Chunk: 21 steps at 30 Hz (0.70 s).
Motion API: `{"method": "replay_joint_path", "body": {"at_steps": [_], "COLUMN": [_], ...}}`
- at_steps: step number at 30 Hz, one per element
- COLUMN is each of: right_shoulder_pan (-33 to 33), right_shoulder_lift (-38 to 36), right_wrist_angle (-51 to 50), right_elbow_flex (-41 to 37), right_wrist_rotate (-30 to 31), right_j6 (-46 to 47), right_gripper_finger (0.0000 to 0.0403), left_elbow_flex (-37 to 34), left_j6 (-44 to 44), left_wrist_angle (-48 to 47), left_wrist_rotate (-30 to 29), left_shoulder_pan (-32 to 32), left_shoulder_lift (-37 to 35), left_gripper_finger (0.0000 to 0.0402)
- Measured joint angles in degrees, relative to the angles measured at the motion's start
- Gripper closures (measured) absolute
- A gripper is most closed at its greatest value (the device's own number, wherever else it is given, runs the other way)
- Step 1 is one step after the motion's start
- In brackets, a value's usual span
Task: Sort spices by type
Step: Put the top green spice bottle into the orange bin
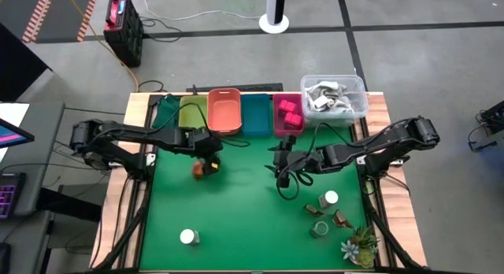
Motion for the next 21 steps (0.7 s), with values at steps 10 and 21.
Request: {"method": "replay_joint_path", "body": {"at_steps": [10, 21], "right_shoulder_pan": [0.0, 0.0], "right_shoulder_lift": [0.0, 0.0], "right_wrist_angle": [-0.2, -0.2], "right_elbow_flex": [0.0, 0.0], "right_wrist_rotate": [0.0, -0.2], "right_j6": [-0.1, 0.7], "right_gripper_finger": [0.0100, 0.0100], "left_elbow_flex": [0.0, 4.5], "left_j6": [-1.0, -2.0], "left_wrist_angle": [0.4, -0.8], "left_wrist_rotate": [0.2, 1.1], "left_shoulder_pan": [0.0, -0.5], "left_shoulder_lift": [-0.1, -1.7], "left_gripper_finger": [0.0213, 0.0213]}}
